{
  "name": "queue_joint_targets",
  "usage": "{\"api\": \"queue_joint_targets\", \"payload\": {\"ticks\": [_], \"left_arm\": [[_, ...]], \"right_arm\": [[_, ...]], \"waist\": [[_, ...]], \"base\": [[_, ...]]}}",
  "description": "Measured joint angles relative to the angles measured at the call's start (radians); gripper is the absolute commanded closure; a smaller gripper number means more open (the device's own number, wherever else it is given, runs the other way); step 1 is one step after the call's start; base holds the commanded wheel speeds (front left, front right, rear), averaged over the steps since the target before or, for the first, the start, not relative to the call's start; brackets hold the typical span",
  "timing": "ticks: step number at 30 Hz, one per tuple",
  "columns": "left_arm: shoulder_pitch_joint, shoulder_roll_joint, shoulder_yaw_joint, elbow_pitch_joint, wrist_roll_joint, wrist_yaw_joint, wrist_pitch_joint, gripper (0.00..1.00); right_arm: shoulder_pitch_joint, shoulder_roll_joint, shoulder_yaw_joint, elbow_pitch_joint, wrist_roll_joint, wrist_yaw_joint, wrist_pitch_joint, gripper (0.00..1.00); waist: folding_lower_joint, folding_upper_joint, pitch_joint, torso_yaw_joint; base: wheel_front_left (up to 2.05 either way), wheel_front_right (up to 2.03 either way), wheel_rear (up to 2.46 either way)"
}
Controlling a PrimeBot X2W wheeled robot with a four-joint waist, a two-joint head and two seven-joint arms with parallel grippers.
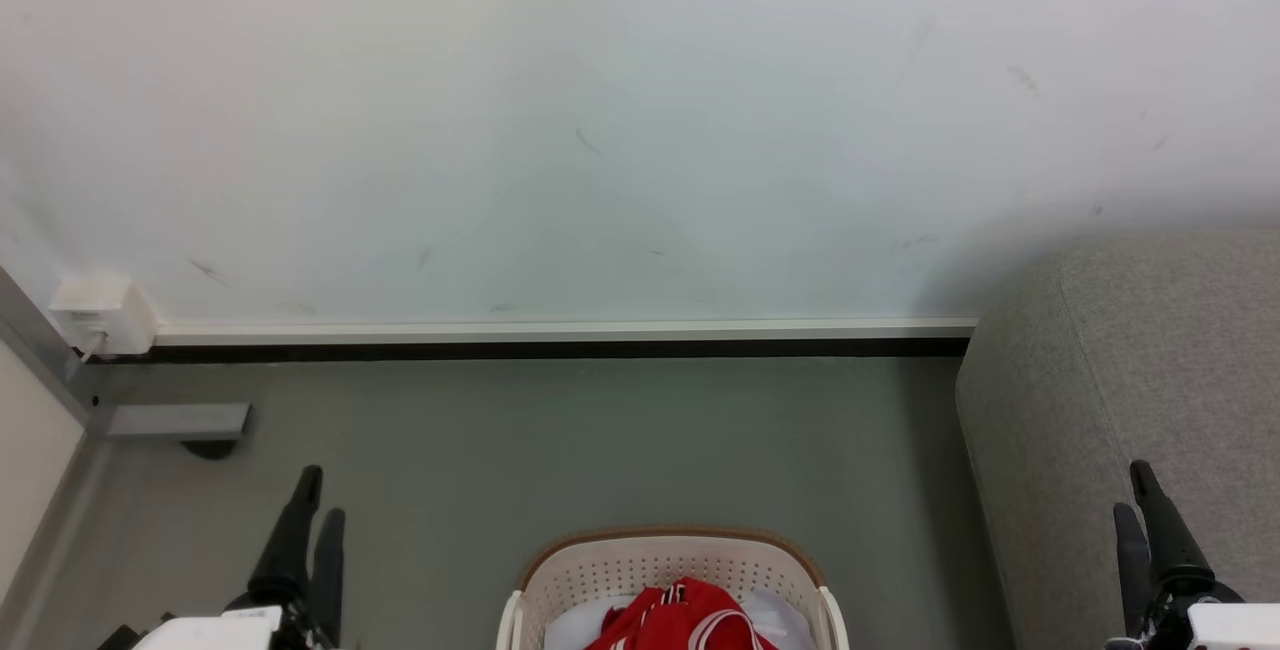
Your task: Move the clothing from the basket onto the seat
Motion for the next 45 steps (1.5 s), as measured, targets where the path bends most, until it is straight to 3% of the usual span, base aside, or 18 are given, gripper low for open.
{"api": "queue_joint_targets", "payload": {"ticks": [7,26,45], "left_arm": [[0.003,-0.001,-0.004,0.007,0.049,0.000,-0.032,0.00],[0.014,0.006,-0.028,-0.016,0.499,0.019,-0.120,0.00],[0.014,0.032,-0.056,-0.026,0.800,0.037,-0.184,0.00]], "right_arm": [[0.003,0.014,0.002,0.003,-0.105,0.000,-0.018,0.00],[0.003,0.028,0.011,-0.026,-0.652,0.000,-0.060,0.00],[0.002,0.056,-0.015,-0.016,-1.028,0.000,-0.093,0.00]], "waist": [[0.0000,0.0000,0.000,0.002],[0.0000,0.0000,0.001,0.009],[0.0000,0.0000,-0.002,0.014]], "base": [[0.00,0.00,0.00],[0.00,0.00,0.00],[0.00,0.00,0.00]]}}
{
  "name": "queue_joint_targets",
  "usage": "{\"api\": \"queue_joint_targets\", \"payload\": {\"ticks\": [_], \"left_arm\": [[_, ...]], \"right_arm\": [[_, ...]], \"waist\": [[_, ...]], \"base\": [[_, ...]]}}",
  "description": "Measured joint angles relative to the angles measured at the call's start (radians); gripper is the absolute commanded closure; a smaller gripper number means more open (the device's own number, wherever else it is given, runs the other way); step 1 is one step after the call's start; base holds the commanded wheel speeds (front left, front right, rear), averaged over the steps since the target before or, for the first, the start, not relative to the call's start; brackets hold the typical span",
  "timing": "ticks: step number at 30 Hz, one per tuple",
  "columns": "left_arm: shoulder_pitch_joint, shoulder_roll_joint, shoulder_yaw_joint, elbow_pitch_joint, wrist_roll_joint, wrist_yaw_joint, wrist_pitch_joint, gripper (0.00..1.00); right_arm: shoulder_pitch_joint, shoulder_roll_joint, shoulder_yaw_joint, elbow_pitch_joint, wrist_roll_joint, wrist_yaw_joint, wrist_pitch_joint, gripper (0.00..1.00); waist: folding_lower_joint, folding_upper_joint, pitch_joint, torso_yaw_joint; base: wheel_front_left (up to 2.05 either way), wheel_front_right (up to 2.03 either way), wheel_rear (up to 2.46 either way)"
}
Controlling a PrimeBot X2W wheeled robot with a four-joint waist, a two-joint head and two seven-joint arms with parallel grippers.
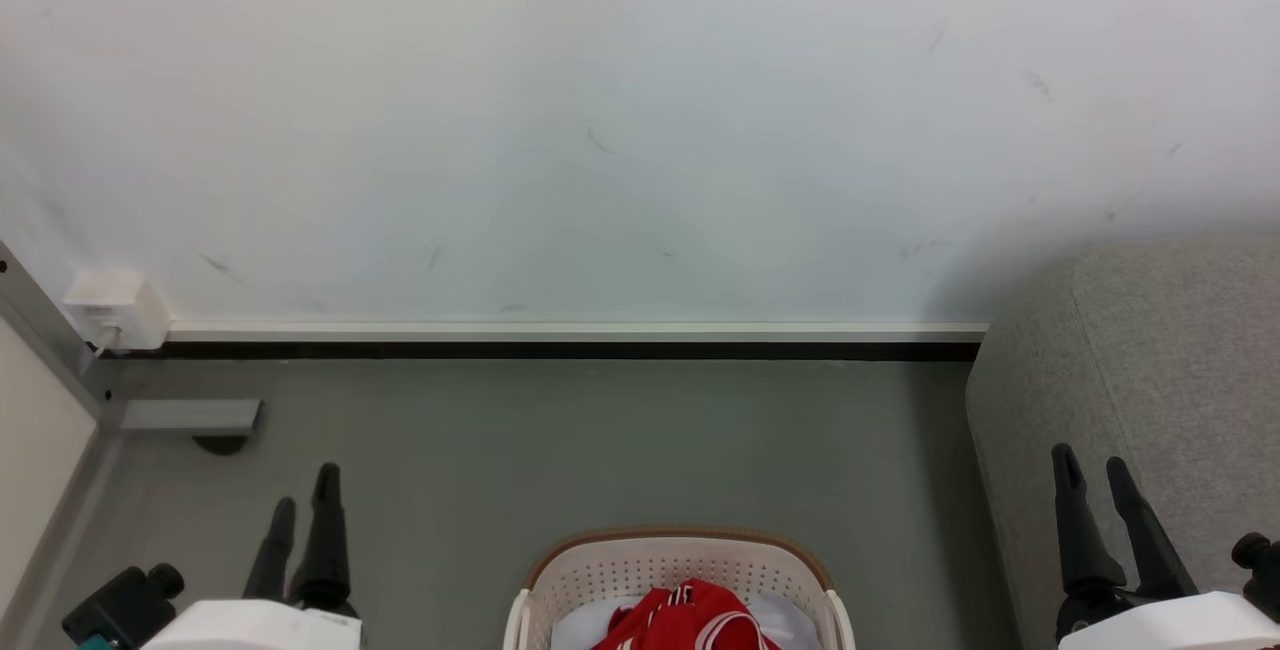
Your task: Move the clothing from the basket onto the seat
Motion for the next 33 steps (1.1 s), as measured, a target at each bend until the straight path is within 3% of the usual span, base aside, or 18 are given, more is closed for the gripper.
{"api": "queue_joint_targets", "payload": {"ticks": [33], "left_arm": [[0.019,0.039,-0.028,0.058,0.382,0.013,-0.090,0.00]], "right_arm": [[0.001,0.040,-0.072,0.052,-0.425,0.000,-0.048,0.00]], "waist": [[0.0000,0.0000,-0.006,0.004]], "base": [[0.00,0.00,0.00]]}}
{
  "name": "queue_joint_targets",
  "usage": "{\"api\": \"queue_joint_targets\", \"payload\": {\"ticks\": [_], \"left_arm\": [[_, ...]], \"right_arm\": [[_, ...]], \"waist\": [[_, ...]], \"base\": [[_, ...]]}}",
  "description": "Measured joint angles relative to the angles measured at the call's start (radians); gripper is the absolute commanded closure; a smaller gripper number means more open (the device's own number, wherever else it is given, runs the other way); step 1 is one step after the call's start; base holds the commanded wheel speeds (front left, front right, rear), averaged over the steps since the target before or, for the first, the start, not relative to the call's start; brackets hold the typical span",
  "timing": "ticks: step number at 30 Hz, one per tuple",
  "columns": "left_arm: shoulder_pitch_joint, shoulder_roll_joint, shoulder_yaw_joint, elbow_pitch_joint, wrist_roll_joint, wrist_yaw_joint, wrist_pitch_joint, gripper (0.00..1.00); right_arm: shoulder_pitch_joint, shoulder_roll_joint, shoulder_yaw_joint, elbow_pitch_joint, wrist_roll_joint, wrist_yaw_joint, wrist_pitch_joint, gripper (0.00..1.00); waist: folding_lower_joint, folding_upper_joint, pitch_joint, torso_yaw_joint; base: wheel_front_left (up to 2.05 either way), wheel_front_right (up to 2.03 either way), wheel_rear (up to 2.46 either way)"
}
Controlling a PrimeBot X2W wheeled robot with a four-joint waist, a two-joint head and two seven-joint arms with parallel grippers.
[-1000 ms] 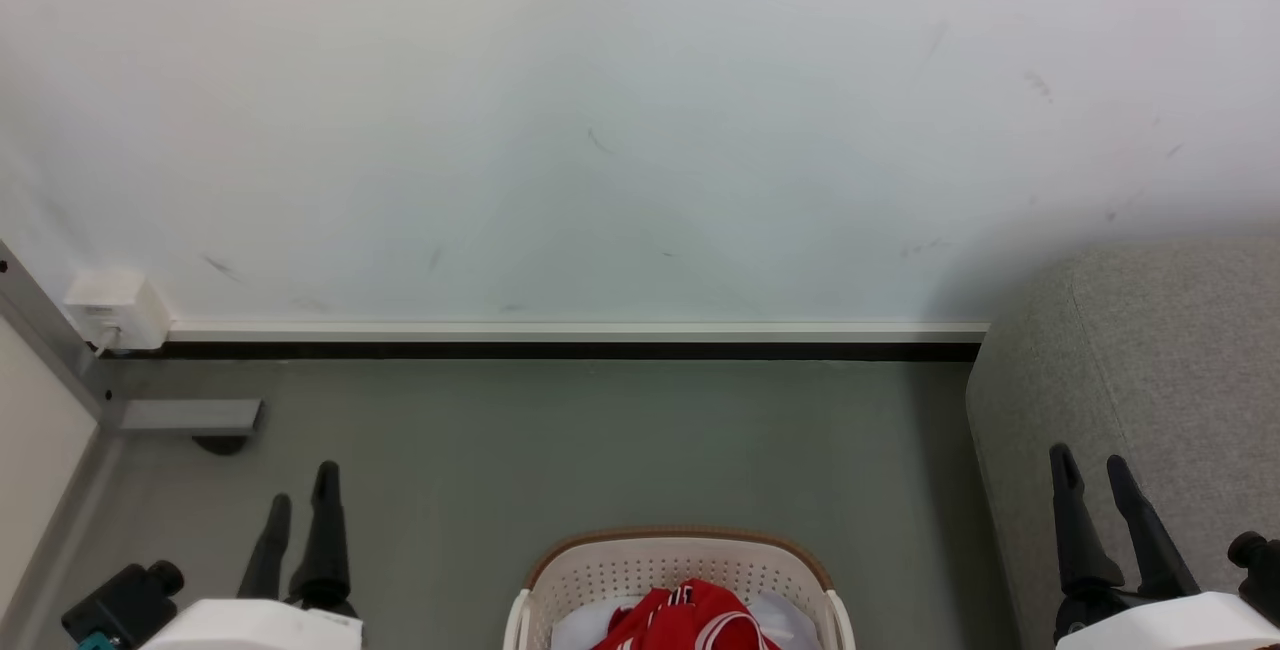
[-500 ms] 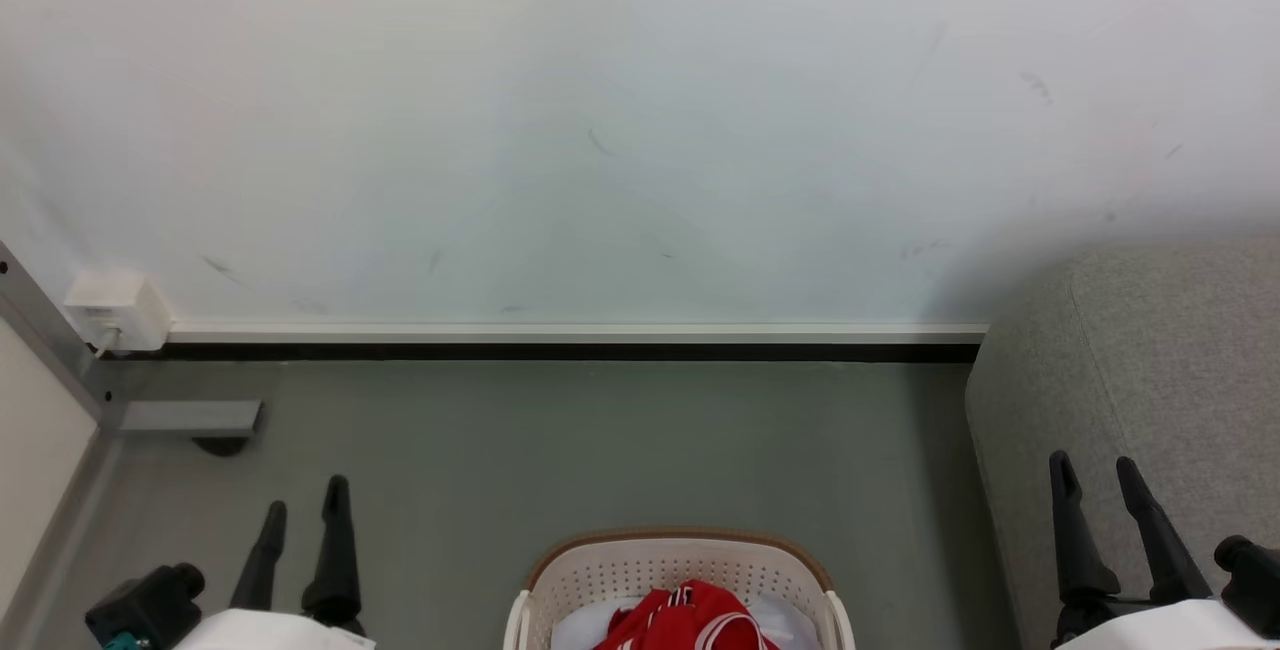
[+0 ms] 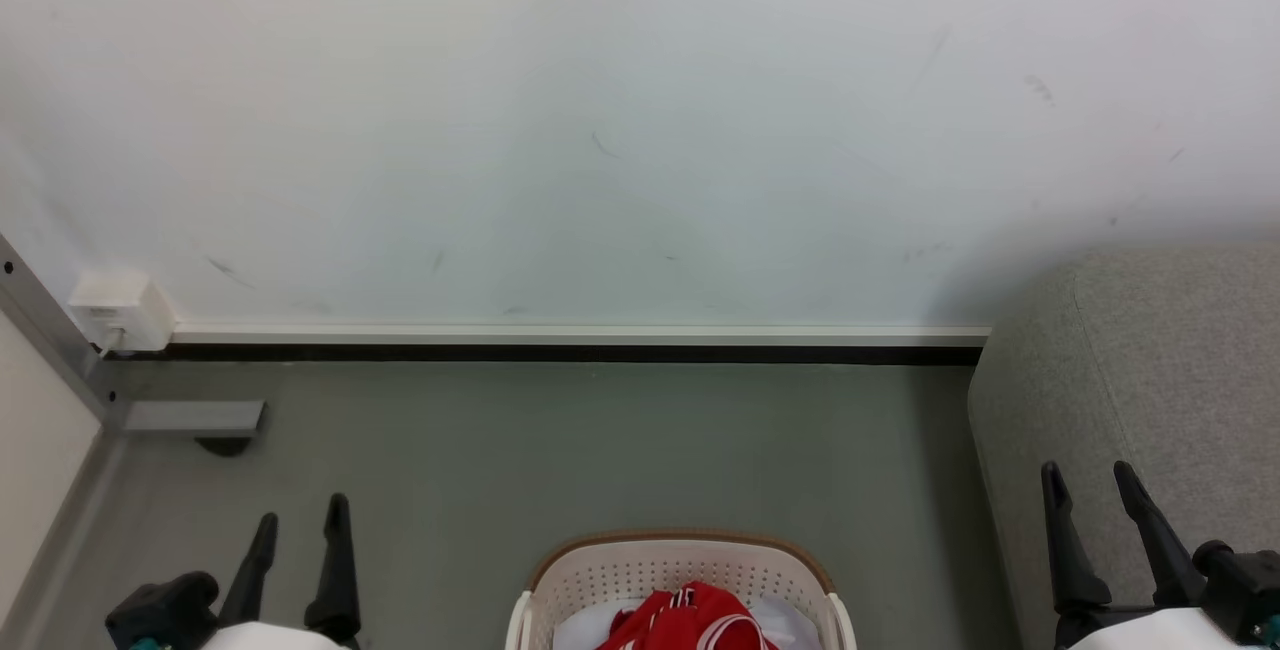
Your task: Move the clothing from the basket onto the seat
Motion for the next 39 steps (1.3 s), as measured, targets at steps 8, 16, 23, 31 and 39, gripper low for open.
{"api": "queue_joint_targets", "payload": {"ticks": [8,16,23,31,39], "left_arm": [[0.000,0.005,0.003,0.007,0.068,-0.003,-0.022,0.00],[0.001,0.007,0.007,0.023,0.137,-0.012,-0.040,0.00],[0.001,0.005,0.012,0.035,0.183,-0.030,-0.052,0.00],[0.001,-0.004,0.024,0.061,0.228,-0.052,-0.067,0.00],[0.001,-0.007,0.033,0.077,0.287,-0.069,-0.084,0.00]], "right_arm": [[0.008,0.011,-0.015,0.026,-0.029,0.000,-0.008,0.00],[0.009,0.013,-0.015,0.056,-0.079,0.000,-0.017,0.00],[0.009,0.019,-0.006,0.071,-0.106,0.000,-0.026,0.00],[0.009,0.023,0.003,0.089,-0.141,0.000,-0.035,0.00],[0.007,0.026,0.003,0.093,-0.212,0.000,-0.041,0.00]], "waist": [[0.0000,0.0000,-0.002,0.002],[0.0000,0.0000,-0.004,0.002],[0.0000,0.0000,-0.006,0.003],[0.0000,0.0000,-0.011,0.008],[0.0000,0.0000,-0.011,0.009]], "base": [[0.00,0.00,0.00],[0.00,0.00,0.00],[0.00,0.00,0.00],[0.00,0.00,0.00],[0.00,0.00,0.00]]}}
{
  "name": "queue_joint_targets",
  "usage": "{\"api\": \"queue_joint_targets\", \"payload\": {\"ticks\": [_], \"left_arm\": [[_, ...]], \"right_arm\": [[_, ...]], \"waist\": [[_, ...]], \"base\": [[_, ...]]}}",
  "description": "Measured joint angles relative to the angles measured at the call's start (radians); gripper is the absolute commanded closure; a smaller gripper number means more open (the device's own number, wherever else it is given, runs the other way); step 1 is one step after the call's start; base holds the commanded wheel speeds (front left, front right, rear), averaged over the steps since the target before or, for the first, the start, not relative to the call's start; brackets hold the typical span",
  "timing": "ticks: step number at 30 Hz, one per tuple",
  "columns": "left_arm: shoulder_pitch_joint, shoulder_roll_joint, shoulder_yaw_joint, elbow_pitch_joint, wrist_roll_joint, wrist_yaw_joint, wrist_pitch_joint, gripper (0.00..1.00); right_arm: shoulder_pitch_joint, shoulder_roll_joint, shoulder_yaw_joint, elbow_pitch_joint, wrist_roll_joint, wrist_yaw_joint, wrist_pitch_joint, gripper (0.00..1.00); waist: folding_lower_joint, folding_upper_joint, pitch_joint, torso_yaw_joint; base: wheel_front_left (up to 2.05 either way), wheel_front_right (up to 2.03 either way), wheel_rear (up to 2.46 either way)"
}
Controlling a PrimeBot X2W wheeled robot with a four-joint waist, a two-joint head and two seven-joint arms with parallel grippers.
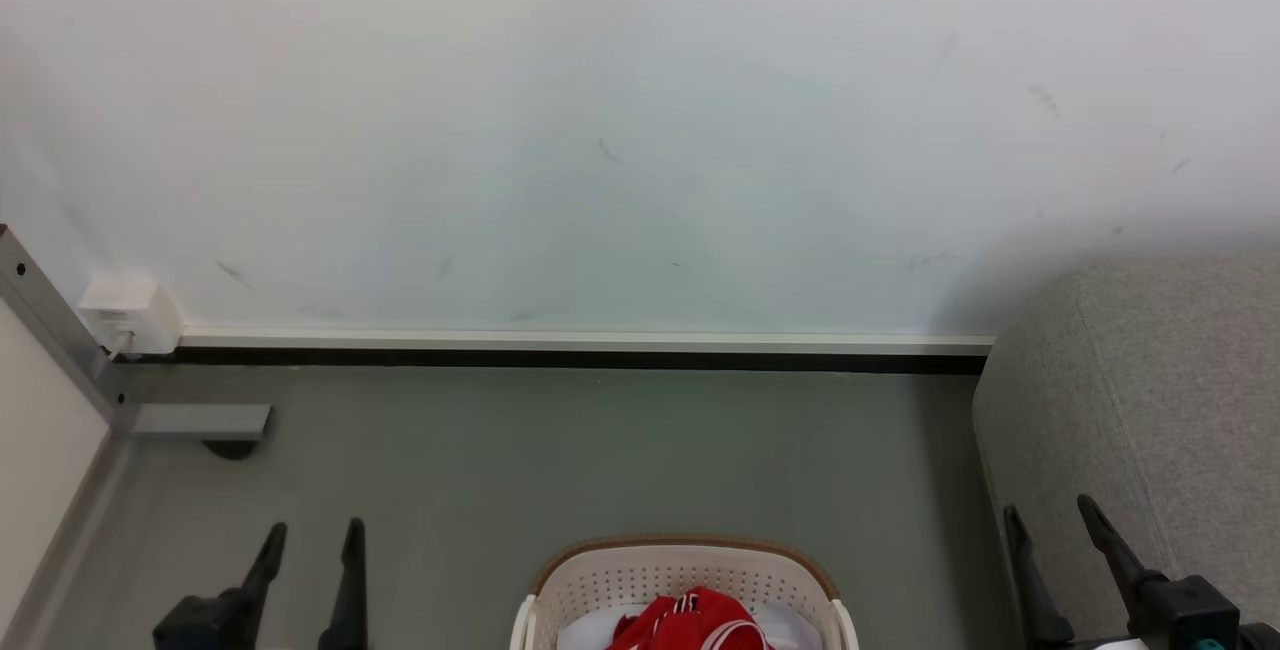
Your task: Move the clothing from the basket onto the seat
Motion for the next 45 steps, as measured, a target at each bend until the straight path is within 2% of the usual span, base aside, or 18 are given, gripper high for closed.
{"api": "queue_joint_targets", "payload": {"ticks": [9,36,45], "left_arm": [[0.000,-0.004,0.011,0.015,0.058,-0.013,-0.016,0.00],[0.000,-0.020,0.034,0.027,0.070,-0.026,-0.016,0.00],[-0.005,-0.019,0.029,0.026,0.072,-0.033,-0.016,0.00]], "right_arm": [[-0.002,0.018,-0.023,0.000,-0.036,0.000,-0.007,0.00],[-0.007,0.025,-0.016,0.000,0.003,0.000,-0.007,0.00],[-0.018,0.029,-0.012,-0.020,0.019,0.000,-0.007,0.00]], "waist": [[0.0000,0.0000,-0.001,-0.008],[0.0000,0.0000,0.000,-0.024],[0.0000,0.0000,0.010,-0.062]], "base": [[0.00,0.00,0.00],[0.00,0.00,0.00],[0.00,0.00,0.00]]}}
